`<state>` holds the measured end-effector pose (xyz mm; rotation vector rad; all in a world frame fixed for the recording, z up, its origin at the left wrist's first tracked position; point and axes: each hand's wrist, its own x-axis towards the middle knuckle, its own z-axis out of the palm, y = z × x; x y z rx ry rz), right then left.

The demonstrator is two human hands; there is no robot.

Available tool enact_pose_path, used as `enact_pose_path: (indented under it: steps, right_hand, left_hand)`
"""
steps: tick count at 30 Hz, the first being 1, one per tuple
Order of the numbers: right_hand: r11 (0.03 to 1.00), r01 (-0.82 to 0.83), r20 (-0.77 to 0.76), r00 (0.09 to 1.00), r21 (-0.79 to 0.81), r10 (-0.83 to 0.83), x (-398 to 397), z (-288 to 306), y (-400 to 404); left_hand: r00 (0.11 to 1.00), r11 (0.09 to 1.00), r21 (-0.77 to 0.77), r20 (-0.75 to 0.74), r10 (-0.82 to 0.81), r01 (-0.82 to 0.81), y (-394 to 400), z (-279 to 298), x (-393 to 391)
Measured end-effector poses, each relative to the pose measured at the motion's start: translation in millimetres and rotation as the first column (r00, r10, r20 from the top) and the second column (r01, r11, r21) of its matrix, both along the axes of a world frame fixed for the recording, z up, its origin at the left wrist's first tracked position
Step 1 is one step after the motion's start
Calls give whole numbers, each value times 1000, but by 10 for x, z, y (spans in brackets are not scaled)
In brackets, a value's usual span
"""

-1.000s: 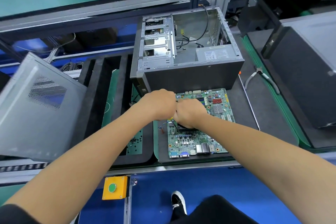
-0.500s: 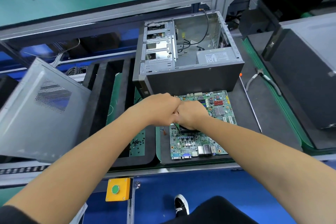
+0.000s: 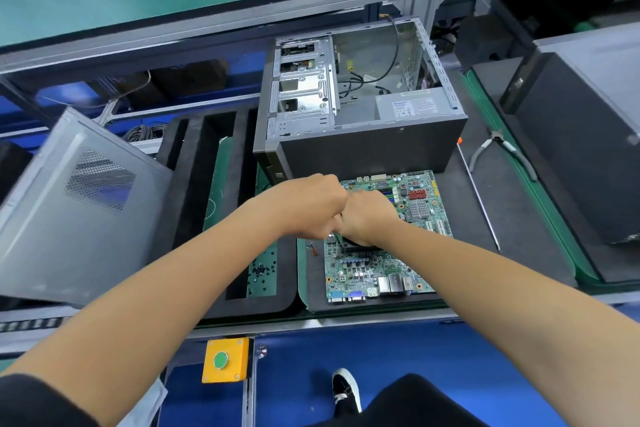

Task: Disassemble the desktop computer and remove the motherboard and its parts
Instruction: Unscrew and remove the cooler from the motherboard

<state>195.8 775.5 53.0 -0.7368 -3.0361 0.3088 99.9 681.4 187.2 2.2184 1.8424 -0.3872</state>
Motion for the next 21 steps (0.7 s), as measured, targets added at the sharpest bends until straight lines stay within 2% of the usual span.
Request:
enact_pose_path:
  steps: [4, 7, 11, 15, 19, 21]
  right_hand:
    - [998, -52, 46, 998, 40, 50, -10, -28, 14]
    - [998, -39, 59, 998, 41, 36, -16, -18, 12]
    - [995, -79, 73, 995, 53, 75, 3, 20, 10]
    - [999, -24, -1, 1000, 29, 24, 8, 10, -14]
    - [1000, -10, -8, 1000, 3, 10, 6, -19, -6]
    - [1000, -5, -3, 1000, -2, 5, 16, -8, -12]
  left_hand:
    - [972, 969, 75, 32, 232, -234, -2, -73, 26]
    - [923, 923, 31, 8, 384, -384, 40, -79, 65]
    - [967, 967, -19, 10, 256, -256, -5, -74, 106]
    - [983, 974, -171, 80, 166, -151, -38, -20, -9]
    - [996, 996, 11, 11, 87, -87, 0, -24, -47]
    - [996, 996, 41, 33, 80, -82, 6, -61, -25]
